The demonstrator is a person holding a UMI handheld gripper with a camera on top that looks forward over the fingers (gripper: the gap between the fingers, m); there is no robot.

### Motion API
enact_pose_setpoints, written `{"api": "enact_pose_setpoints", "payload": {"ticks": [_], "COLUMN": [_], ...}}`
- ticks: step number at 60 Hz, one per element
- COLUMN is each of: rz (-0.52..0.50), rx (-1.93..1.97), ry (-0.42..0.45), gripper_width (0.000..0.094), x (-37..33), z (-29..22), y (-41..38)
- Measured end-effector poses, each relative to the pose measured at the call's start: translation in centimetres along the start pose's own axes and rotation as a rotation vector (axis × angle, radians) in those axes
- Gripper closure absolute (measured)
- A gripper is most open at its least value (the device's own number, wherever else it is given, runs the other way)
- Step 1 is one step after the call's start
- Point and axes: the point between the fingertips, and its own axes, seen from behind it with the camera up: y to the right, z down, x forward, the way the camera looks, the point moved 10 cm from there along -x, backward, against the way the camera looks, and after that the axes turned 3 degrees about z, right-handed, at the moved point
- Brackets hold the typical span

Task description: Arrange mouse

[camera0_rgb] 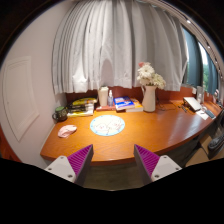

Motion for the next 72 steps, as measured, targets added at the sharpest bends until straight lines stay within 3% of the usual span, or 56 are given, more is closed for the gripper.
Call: {"api": "enact_pose_setpoints", "payload": {"ticks": [9, 20, 40, 72], "rz": [-0.068, -0.17, -0.225, -0.198], "rx": [-0.014, -0.049, -0.075, -0.135], "ry": [-0.099, -0.175, -0.212, -0.242], "gripper_width": [0.0123, 0.0124, 0.0132, 0.0133], "x": [3.4, 8.1, 18.7, 30.1], "z": [5.1, 7.4, 5.3, 0.6], "y": [-6.8, -15.5, -26.1, -31.9]}}
